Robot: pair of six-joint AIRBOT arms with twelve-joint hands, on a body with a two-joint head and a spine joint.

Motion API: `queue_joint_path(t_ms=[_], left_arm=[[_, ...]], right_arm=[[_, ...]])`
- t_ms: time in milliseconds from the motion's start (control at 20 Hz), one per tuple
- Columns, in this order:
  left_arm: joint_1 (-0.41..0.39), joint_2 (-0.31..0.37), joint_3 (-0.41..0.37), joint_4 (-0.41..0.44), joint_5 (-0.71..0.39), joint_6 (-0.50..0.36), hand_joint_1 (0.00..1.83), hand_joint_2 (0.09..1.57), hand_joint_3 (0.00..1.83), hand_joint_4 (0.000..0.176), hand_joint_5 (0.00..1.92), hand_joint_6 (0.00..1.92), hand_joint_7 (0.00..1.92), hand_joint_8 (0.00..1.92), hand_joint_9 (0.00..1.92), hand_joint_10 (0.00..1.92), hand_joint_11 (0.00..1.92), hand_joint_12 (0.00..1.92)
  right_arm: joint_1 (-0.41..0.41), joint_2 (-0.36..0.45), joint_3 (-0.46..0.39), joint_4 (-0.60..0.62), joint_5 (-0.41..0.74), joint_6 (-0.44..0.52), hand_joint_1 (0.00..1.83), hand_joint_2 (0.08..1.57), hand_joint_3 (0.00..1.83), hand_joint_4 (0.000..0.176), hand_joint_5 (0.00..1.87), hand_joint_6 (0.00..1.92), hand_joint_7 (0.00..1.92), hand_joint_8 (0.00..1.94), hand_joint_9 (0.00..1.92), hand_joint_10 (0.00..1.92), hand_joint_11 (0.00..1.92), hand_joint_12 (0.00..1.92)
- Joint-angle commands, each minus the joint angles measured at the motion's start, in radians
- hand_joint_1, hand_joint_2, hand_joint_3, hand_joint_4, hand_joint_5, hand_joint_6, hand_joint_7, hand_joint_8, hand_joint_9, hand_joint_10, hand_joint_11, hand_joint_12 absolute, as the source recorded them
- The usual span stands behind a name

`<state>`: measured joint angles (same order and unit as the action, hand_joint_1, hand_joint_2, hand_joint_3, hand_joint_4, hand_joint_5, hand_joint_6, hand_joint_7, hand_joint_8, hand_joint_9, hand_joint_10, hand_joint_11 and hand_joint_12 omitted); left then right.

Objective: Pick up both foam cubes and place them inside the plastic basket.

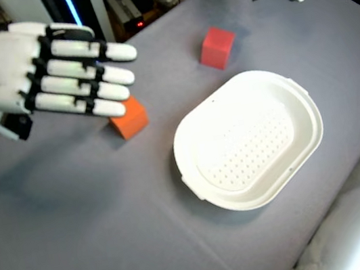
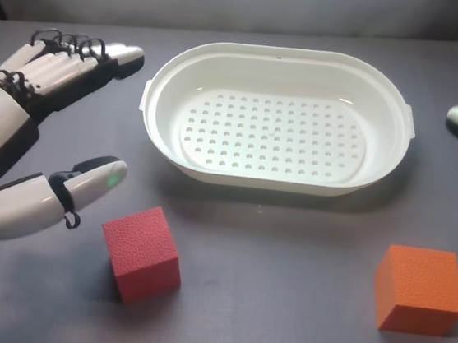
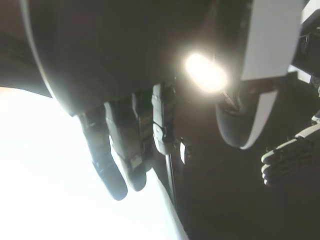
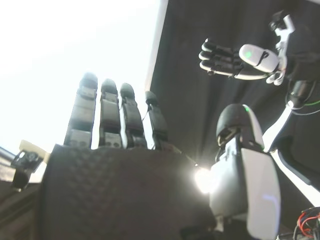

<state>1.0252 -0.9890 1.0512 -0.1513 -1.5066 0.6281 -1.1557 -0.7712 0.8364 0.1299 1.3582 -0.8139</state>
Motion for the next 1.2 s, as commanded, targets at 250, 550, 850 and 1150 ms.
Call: queue_joint_path(t_ms=[250, 550, 850, 1150], left_arm=[[-0.004, 0.014, 0.009, 0.059, 0.053, -0.015, 0.59, 1.11, 0.0, 0.044, 0.0, 0.0, 0.02, 0.0, 0.06, 0.0, 0.0, 0.75], [-0.002, -0.032, 0.028, 0.086, 0.187, -0.047, 0.69, 0.9, 0.0, 0.062, 0.0, 0.0, 0.0, 0.0, 0.01, 0.0, 0.0, 0.77], [0.0, -0.11, 0.083, 0.097, 0.315, -0.106, 0.84, 0.9, 0.0, 0.034, 0.0, 0.0, 0.05, 0.01, 0.12, 0.04, 0.0, 1.13], [0.0, -0.15, 0.125, 0.097, 0.366, -0.146, 1.24, 1.2, 0.0, 0.0, 0.79, 0.98, 0.89, 1.41, 0.99, 1.49, 0.91, 1.77]], right_arm=[[0.019, -0.011, 0.009, -0.011, -0.029, 0.002, 0.61, 1.2, 0.0, 0.0, 0.0, 0.0, 0.09, 0.01, 0.12, 0.05, 0.0, 0.69], [0.068, -0.085, 0.062, -0.011, -0.191, 0.002, 0.6, 1.09, 0.0, 0.0, 0.0, 0.0, 0.04, 0.0, 0.07, 0.0, 0.0, 0.14], [0.109, -0.172, 0.133, -0.002, -0.353, 0.002, 0.68, 1.05, 0.0, 0.0, 0.0, 0.0, 0.01, 0.0, 0.05, 0.01, 0.0, 0.15], [0.13, -0.2, 0.162, -0.002, -0.402, 0.002, 1.34, 1.23, 0.0, 0.0, 0.66, 1.09, 0.76, 1.35, 0.84, 1.49, 0.8, 1.6]])
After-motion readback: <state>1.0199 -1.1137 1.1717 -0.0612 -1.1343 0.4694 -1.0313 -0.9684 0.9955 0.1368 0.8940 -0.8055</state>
